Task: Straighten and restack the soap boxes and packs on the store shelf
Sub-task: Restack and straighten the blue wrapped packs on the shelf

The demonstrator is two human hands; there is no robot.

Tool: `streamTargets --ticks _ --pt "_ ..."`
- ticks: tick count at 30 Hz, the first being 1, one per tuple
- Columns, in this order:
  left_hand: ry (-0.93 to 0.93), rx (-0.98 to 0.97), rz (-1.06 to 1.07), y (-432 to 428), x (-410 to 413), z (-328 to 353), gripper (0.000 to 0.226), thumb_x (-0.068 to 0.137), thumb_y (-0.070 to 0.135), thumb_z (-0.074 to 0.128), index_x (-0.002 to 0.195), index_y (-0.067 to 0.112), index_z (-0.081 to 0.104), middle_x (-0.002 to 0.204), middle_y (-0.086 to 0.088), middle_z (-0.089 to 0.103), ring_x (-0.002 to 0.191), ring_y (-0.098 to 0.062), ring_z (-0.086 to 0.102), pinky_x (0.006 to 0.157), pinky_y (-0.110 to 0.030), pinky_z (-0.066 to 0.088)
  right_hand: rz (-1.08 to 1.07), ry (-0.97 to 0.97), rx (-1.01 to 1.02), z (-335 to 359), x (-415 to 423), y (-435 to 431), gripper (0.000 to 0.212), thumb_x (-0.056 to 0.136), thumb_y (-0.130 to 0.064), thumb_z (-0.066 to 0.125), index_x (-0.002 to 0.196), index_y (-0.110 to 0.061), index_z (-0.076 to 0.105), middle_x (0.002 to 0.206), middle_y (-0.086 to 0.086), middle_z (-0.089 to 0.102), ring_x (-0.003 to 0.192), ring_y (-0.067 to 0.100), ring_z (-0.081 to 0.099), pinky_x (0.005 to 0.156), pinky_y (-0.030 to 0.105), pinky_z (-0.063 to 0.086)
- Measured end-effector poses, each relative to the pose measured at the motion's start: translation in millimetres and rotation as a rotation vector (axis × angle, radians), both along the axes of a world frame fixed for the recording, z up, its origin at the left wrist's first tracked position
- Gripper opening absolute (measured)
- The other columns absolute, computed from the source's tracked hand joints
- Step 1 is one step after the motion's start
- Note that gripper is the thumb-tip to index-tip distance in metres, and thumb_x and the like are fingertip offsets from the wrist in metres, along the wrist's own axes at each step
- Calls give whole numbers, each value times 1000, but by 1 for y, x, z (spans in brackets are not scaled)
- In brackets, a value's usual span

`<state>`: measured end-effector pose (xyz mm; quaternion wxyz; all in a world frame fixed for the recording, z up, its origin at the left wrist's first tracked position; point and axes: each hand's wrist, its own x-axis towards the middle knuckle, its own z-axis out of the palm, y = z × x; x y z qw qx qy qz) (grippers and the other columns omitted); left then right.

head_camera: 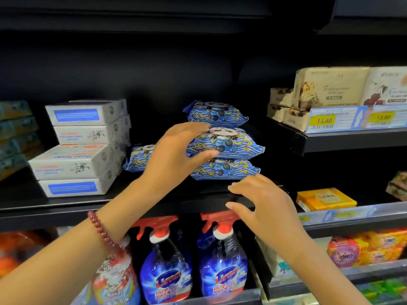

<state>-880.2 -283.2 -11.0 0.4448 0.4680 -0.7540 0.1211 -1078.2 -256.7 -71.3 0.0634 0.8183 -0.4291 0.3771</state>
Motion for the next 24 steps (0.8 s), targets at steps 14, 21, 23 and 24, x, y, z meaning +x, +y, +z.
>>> streamTargets --ticks 14,21,23,24 --pt "-310 357 433 -7 65 -18 61 91 42 56 144 18 37 143 -8 43 131 -26 38 104 -31 32 -45 49 71 5 3 1 33 81 -37 69 111 -24 67 104 -13 63 107 4 51 78 13 36" --pt "-328 232 439 11 62 -14 48 89 39 61 133 22 53 127 -3 59 119 -24 49 94 -33 40 -60 64 78 5 4 3 32 81 -36 69 111 -23 67 102 -12 63 104 4 52 77 13 36" --pt "-332 191 454 16 60 -13 46 84 43 65 126 24 59 116 -2 64 111 -25 53 88 -33 44 -61 74 75 5 4 3 33 82 -36 68 112 -22 67 103 -12 63 106 5 52 79 14 38" --pt "-313 179 453 17 61 -12 46 81 46 67 121 24 62 111 -2 65 108 -25 54 85 -33 45 -64 81 74 6 5 3 33 83 -36 67 113 -22 66 104 -12 63 106 5 52 80 15 39"
